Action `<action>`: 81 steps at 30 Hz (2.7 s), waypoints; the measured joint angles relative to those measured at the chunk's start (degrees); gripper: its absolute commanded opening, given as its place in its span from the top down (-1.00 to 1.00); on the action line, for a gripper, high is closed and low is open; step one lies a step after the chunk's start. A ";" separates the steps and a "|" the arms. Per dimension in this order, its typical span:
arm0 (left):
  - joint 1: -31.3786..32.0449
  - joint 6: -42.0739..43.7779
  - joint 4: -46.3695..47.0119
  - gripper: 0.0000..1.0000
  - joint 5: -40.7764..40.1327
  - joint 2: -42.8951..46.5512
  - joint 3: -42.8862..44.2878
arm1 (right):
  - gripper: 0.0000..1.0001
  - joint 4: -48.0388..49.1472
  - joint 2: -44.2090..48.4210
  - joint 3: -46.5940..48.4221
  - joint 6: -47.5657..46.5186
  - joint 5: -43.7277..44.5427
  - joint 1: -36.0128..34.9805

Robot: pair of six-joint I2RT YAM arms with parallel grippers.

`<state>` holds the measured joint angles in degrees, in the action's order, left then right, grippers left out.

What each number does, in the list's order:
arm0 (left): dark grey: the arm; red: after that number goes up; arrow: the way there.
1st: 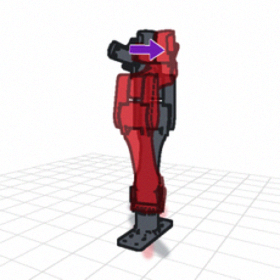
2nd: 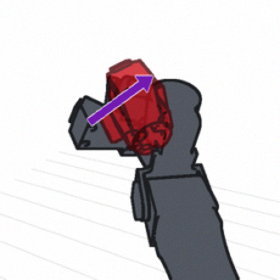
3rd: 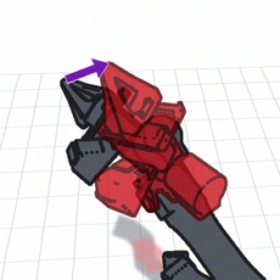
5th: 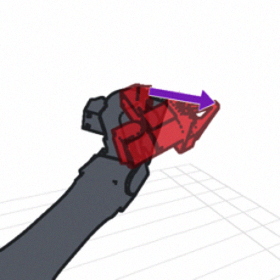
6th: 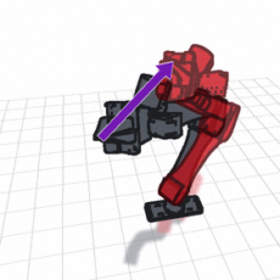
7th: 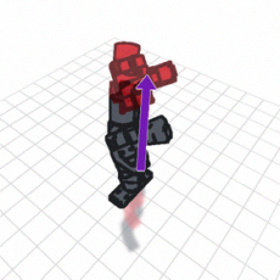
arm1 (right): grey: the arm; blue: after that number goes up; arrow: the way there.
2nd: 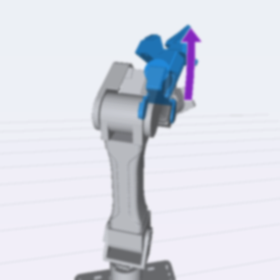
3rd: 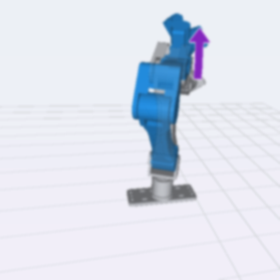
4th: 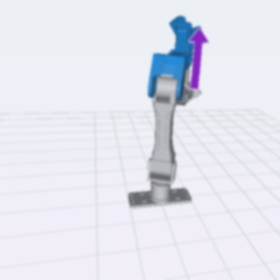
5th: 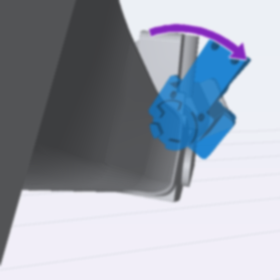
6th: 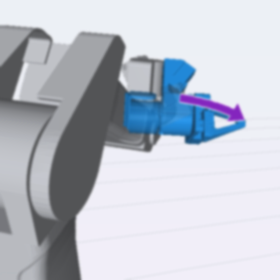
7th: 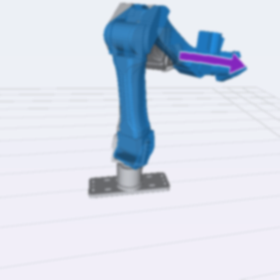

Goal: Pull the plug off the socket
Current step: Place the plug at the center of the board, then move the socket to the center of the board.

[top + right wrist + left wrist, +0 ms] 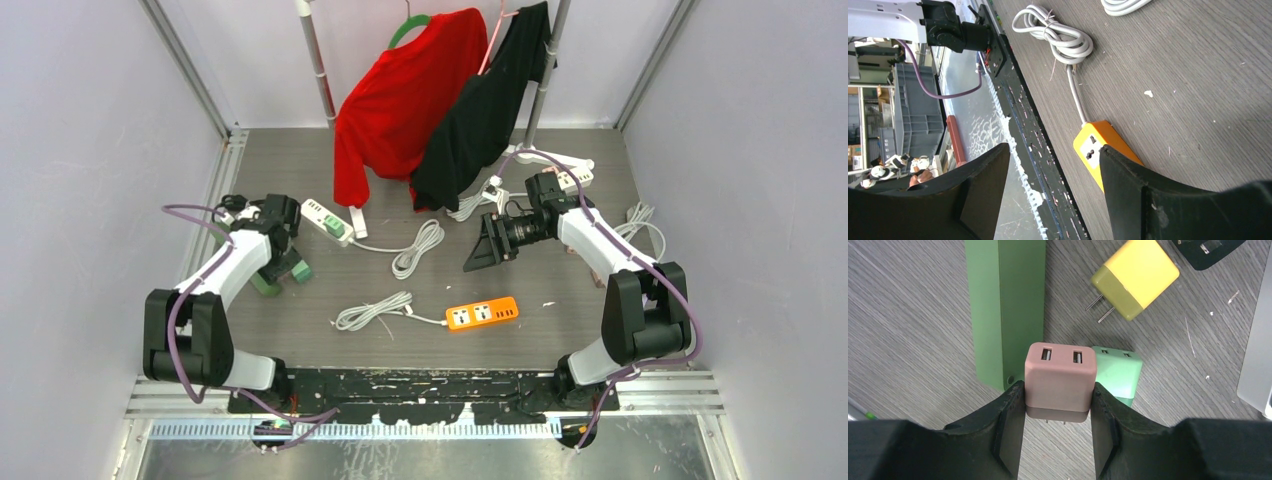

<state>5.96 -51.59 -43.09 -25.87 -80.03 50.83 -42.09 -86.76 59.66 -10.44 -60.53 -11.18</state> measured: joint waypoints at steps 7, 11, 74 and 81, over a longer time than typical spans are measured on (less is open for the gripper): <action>-0.57 0.79 0.04 0.99 0.44 -0.57 0.07 | -0.43 -0.02 0.00 0.00 -0.02 0.00 0.00; -0.61 1.05 0.04 0.99 0.50 -1.14 0.07 | -0.43 -0.04 0.00 0.00 -0.22 0.00 0.00; 28.50 25.46 36.04 -0.72 41.86 29.11 -22.84 | -0.51 -7.08 2.91 0.76 -14.32 0.15 0.00; 37.79 35.45 33.42 -0.96 27.17 26.25 -22.62 | -0.51 -7.69 2.91 0.76 -15.67 0.13 0.00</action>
<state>43.75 -16.14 -9.67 1.30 -53.78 28.21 -49.78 -83.85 60.42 -26.11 -60.40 -11.18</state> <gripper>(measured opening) 0.948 0.752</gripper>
